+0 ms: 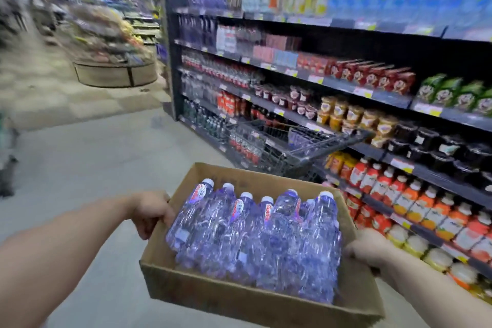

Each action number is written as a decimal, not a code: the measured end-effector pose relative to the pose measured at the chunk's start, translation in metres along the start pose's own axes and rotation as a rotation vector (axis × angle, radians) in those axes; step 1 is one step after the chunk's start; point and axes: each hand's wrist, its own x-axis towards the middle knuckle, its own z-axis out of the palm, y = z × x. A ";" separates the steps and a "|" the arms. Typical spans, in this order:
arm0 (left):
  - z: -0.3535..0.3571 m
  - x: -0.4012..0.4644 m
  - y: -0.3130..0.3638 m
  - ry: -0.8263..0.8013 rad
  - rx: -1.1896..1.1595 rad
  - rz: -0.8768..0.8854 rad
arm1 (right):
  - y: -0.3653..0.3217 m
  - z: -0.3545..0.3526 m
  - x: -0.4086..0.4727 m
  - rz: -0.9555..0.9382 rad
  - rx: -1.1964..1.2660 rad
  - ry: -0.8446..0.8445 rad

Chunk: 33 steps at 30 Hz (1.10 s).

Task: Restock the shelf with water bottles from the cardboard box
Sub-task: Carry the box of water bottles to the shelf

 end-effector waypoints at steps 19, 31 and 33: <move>-0.337 0.170 -0.013 0.133 0.058 -0.061 | -0.374 0.060 0.240 -0.155 -0.054 -0.082; -0.470 0.406 0.117 -0.025 0.184 0.025 | -0.463 0.016 0.419 0.034 0.008 -0.037; -0.485 0.456 0.152 -0.079 0.237 0.075 | -0.467 0.004 0.445 0.077 0.039 0.028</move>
